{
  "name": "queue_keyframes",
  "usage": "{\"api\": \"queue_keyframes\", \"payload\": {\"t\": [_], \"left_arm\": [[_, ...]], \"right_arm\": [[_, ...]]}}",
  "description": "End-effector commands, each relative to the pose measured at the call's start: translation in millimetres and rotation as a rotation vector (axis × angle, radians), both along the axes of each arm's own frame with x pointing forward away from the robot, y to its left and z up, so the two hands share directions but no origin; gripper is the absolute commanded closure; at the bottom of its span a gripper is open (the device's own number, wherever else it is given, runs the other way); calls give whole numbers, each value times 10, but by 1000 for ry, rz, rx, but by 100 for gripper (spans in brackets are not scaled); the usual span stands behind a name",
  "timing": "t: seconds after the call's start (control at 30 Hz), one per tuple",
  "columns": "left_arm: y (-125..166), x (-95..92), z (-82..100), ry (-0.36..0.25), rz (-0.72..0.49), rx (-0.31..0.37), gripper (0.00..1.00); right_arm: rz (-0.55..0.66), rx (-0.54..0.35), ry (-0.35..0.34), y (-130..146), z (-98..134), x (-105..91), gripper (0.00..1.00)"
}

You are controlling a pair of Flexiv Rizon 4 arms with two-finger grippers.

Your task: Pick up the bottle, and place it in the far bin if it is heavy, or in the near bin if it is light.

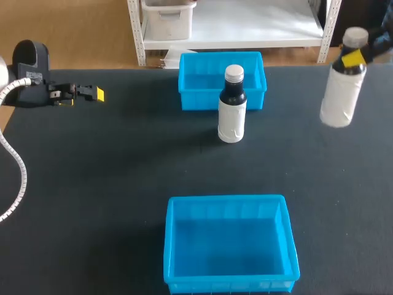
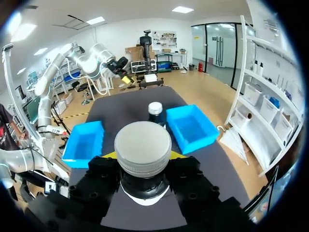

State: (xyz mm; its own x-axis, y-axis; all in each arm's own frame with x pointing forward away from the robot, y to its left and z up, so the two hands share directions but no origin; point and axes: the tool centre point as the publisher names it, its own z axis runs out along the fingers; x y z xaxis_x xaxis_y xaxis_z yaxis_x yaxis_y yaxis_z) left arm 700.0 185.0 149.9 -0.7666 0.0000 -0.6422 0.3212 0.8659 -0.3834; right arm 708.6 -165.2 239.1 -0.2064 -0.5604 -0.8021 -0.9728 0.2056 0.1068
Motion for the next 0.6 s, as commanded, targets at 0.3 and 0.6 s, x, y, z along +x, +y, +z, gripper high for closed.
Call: {"api": "queue_keyframes", "payload": {"t": [0.3,0.6], "left_arm": [[0,0,0,0,0,0,0],[0,0,0,0,0,0,0]], "right_arm": [[-53,19,-16,345,66,916,94],[-106,13,-23,790,68,1322,96]]}}
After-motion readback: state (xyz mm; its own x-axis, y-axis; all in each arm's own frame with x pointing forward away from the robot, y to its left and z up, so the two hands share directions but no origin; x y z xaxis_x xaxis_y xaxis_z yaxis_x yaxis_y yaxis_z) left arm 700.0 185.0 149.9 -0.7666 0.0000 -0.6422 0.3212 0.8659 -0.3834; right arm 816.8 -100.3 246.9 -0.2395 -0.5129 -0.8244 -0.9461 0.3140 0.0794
